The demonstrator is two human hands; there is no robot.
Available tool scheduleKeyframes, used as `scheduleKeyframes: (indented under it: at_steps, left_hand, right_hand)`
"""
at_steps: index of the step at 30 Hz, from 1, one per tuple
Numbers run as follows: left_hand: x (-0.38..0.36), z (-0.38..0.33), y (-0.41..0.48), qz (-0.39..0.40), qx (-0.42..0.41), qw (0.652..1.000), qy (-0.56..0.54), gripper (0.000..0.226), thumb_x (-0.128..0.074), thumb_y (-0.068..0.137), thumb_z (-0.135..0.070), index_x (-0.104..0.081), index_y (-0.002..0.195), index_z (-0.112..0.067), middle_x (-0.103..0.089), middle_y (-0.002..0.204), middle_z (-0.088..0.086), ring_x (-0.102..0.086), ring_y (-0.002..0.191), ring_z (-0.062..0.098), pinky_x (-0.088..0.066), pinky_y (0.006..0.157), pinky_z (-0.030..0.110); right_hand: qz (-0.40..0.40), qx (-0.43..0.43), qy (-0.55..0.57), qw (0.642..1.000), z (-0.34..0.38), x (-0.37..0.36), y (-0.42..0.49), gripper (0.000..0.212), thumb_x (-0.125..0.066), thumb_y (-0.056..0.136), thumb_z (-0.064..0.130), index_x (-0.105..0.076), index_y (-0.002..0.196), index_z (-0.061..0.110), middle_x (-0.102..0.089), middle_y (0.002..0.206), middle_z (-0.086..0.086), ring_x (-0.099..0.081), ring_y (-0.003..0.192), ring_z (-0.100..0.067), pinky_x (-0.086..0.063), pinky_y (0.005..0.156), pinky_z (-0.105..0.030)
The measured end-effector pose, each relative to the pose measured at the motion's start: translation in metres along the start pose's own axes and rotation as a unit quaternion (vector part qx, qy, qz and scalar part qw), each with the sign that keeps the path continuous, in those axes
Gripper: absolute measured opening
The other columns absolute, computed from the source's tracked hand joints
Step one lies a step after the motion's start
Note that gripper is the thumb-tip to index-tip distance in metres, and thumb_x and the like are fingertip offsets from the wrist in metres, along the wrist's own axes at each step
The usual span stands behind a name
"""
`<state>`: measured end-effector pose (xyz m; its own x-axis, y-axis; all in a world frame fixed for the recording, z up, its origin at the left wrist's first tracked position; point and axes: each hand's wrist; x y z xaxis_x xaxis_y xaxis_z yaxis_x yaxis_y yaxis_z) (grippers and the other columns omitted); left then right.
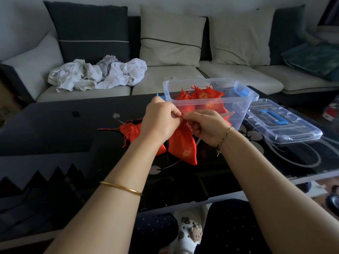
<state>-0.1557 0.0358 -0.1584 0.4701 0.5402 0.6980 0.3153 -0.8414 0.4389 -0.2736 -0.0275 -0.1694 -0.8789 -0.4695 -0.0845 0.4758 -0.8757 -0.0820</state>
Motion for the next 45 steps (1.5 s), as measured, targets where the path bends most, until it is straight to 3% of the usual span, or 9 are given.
scheduleKeyframes:
  at_steps: [5,9,16,19,22,25,30,37,45]
  left_hand:
    - [-0.004,0.002,0.000,-0.001,0.002,1.000,-0.010,0.005,-0.070,0.081,-0.018,-0.071,0.084,-0.014,-0.047,0.098,0.002,-0.053,0.081,0.015,-0.043,0.077,0.023]
    - [0.000,0.007,0.002,-0.005,0.027,1.000,-0.010,0.006,-0.065,0.085,-0.016,-0.065,0.083,-0.011,-0.054,0.097,0.004,-0.054,0.083,0.015,-0.038,0.073,0.023]
    - [-0.004,0.003,0.000,0.025,0.059,0.998,-0.024,0.016,-0.056,0.091,-0.010,-0.064,0.088,0.003,-0.060,0.086,0.004,-0.054,0.078,0.014,-0.041,0.069,0.024]
    - [-0.001,0.001,0.000,0.045,0.123,0.986,-0.104,0.020,-0.052,0.093,-0.011,-0.062,0.087,0.006,-0.066,0.083,0.014,-0.064,0.075,0.024,-0.053,0.073,0.031]
    - [0.000,-0.001,0.002,0.045,0.181,0.964,-0.189,0.014,-0.051,0.093,-0.010,-0.061,0.084,-0.003,-0.067,0.080,0.010,-0.069,0.081,0.026,-0.057,0.079,0.036]
    - [-0.003,-0.004,0.006,0.046,0.215,0.945,-0.243,0.017,-0.052,0.093,-0.008,-0.057,0.076,-0.009,-0.065,0.073,0.007,-0.069,0.079,0.026,-0.057,0.082,0.037]
    - [-0.006,-0.009,0.011,0.027,0.261,0.898,-0.354,0.008,-0.055,0.092,-0.005,-0.060,0.086,-0.001,-0.066,0.077,0.013,-0.066,0.073,0.021,-0.058,0.078,0.035]
    - [0.005,-0.011,0.030,-0.044,0.259,0.847,-0.462,0.020,-0.043,0.094,0.003,-0.051,0.078,-0.006,-0.056,0.068,0.009,-0.061,0.055,0.014,-0.053,0.049,0.020]
    - [-0.006,0.022,0.055,-0.056,0.311,0.905,-0.284,0.016,-0.041,0.095,-0.004,-0.056,0.098,-0.009,-0.055,0.088,0.006,-0.056,0.071,0.014,-0.056,0.065,0.030]
  right_hand:
    - [0.034,0.020,-0.017,0.999,0.000,0.004,-0.002,0.015,-0.058,0.088,0.004,-0.061,0.073,0.005,-0.046,0.060,-0.003,-0.038,0.048,-0.006,-0.032,0.048,-0.017]
    - [-0.064,0.119,-0.229,0.964,-0.002,0.020,0.006,0.009,-0.070,0.081,0.009,-0.068,0.073,0.014,-0.057,0.061,0.006,-0.049,0.044,0.004,-0.041,0.056,-0.016]
    - [-0.144,0.151,-0.319,0.925,-0.014,0.024,0.013,0.014,-0.063,0.085,0.010,-0.071,0.090,-0.001,-0.061,0.080,-0.005,-0.053,0.073,-0.012,-0.044,0.067,-0.027]
    - [-0.069,0.069,-0.242,0.965,-0.023,0.020,0.007,0.021,-0.057,0.091,0.022,-0.065,0.104,0.009,-0.065,0.097,-0.012,-0.060,0.080,-0.016,-0.053,0.065,-0.029]
    - [0.034,0.003,-0.215,0.976,-0.031,0.022,0.003,0.043,-0.061,0.087,0.037,-0.049,0.125,0.021,-0.062,0.114,-0.001,-0.063,0.098,-0.014,-0.057,0.076,-0.034]
    - [0.067,0.013,-0.277,0.958,-0.040,0.021,0.003,0.043,-0.072,0.079,0.022,-0.049,0.115,0.017,-0.062,0.106,0.002,-0.062,0.092,-0.012,-0.053,0.066,-0.020]
    - [-0.036,0.070,-0.384,0.920,-0.047,0.034,0.009,0.019,-0.072,0.076,0.014,-0.062,0.091,0.011,-0.066,0.092,-0.010,-0.062,0.086,-0.027,-0.052,0.079,-0.039]
    - [-0.118,0.185,-0.337,0.915,0.020,0.043,-0.008,0.018,-0.068,0.081,0.016,-0.072,0.098,0.012,-0.068,0.086,0.001,-0.063,0.080,-0.016,-0.053,0.078,-0.031]
    - [-0.217,0.158,-0.412,0.870,0.085,0.038,0.082,0.012,-0.064,0.083,0.016,-0.071,0.088,0.009,-0.063,0.080,-0.011,-0.058,0.077,-0.025,-0.050,0.072,-0.030]
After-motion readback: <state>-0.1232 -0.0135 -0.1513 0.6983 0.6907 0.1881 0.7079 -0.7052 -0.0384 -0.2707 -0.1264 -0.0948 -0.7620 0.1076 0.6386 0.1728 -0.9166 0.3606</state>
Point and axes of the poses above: each hand's wrist, its own y-axis towards the middle knuckle, its own x-axis out of the back of the hand, z = x × y
